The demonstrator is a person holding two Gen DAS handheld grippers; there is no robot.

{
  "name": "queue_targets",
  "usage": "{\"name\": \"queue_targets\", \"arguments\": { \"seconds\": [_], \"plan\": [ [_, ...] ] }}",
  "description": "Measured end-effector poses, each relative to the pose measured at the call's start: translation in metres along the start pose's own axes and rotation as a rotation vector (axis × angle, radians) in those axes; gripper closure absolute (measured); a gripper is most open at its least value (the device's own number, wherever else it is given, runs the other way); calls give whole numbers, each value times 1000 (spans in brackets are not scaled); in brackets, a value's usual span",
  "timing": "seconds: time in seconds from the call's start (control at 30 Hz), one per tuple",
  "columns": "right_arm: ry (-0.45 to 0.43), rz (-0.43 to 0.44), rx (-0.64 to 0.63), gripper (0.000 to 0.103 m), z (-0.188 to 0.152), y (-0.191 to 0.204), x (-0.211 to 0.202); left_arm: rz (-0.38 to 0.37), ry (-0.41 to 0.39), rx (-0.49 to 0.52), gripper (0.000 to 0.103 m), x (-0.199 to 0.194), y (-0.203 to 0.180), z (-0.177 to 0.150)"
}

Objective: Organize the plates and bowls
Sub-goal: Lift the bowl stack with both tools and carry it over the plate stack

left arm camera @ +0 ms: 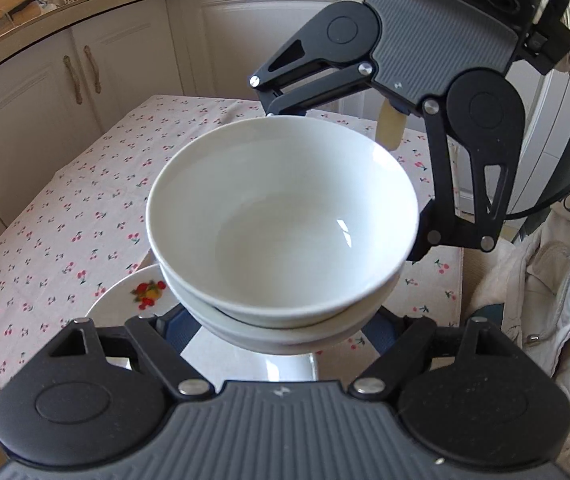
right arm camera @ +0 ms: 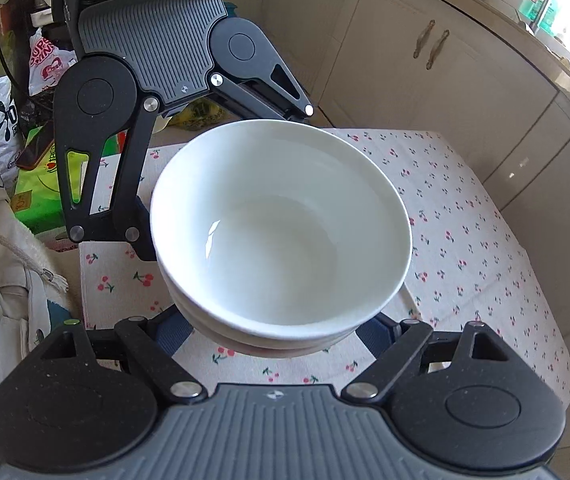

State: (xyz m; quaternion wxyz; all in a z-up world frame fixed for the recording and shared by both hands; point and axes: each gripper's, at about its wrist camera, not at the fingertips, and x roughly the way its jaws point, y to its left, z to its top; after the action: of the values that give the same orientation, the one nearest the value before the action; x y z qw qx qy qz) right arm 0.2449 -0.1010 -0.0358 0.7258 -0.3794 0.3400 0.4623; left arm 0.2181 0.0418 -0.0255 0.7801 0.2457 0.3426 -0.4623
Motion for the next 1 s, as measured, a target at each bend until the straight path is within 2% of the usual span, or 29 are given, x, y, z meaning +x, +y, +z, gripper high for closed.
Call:
{"name": "queue_targets", "arguments": {
  "seconds": [0.43,1.0],
  "plan": [
    [4,61,-79,13,47,-13,47,56,8,-92,19,-19,37,-34],
    [33,91,-68,13,57,-26,79,33,17,-136,19,-8,60,-51]
  ]
}}
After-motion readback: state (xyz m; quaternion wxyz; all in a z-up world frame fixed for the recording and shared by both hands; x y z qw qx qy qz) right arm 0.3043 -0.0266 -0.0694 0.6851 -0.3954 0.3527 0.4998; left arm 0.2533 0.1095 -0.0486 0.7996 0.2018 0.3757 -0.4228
